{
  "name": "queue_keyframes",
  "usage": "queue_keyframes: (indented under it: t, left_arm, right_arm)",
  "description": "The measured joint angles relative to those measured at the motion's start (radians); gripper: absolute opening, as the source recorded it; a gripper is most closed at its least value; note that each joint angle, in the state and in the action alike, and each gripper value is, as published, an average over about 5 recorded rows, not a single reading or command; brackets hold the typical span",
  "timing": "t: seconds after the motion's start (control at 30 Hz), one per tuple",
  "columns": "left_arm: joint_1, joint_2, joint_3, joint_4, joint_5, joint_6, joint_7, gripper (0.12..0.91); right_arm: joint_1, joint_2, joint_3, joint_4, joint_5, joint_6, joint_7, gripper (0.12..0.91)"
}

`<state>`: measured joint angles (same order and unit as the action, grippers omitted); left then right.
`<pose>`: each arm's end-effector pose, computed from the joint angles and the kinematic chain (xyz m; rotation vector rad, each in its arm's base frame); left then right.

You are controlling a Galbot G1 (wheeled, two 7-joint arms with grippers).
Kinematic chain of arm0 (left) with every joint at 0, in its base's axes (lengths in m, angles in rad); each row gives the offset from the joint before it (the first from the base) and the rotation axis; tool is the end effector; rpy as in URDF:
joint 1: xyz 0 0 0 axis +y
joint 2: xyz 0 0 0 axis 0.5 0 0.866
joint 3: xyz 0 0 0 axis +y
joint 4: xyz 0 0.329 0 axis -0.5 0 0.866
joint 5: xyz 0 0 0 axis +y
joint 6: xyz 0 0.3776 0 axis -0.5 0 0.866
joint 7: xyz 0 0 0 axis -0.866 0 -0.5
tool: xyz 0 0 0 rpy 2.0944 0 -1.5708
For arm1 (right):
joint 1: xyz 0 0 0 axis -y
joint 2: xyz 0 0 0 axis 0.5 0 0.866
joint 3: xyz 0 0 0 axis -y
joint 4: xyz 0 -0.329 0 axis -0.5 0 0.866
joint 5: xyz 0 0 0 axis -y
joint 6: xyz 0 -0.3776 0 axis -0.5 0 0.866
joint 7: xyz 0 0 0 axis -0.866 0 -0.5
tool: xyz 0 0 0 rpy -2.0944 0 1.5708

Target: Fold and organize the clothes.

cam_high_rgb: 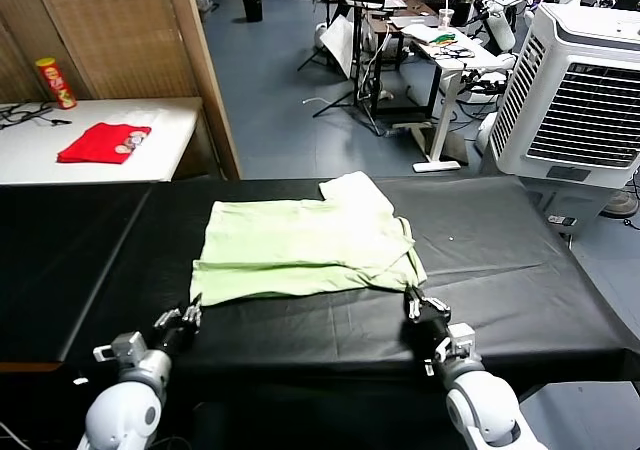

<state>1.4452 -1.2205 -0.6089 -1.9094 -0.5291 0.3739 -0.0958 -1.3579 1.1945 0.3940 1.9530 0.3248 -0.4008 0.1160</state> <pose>0.2571 0.0984 -0.3042 0.0388 -2.6999 0.1967 0.2722 -0.0270 -0.2887 0.1893 -2.7445 0.0836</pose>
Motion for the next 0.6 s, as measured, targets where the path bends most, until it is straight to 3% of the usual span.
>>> queue_keyframes:
  t: [0.27,0.6]
  left_arm:
    - [0.102,0.057,-0.019,-0.11,0.035,0.024,-0.012,0.13]
    - [0.306,0.102,-0.067,-0.255,0.068,0.026,-0.009,0.13]
  right_arm:
    - [-0.131,-0.025,0.039,0.155,0.011,-0.09,0.041,0.121]
    - [-0.316,0.005,0.053,0.301,-0.034,-0.104,0.05,0.149]
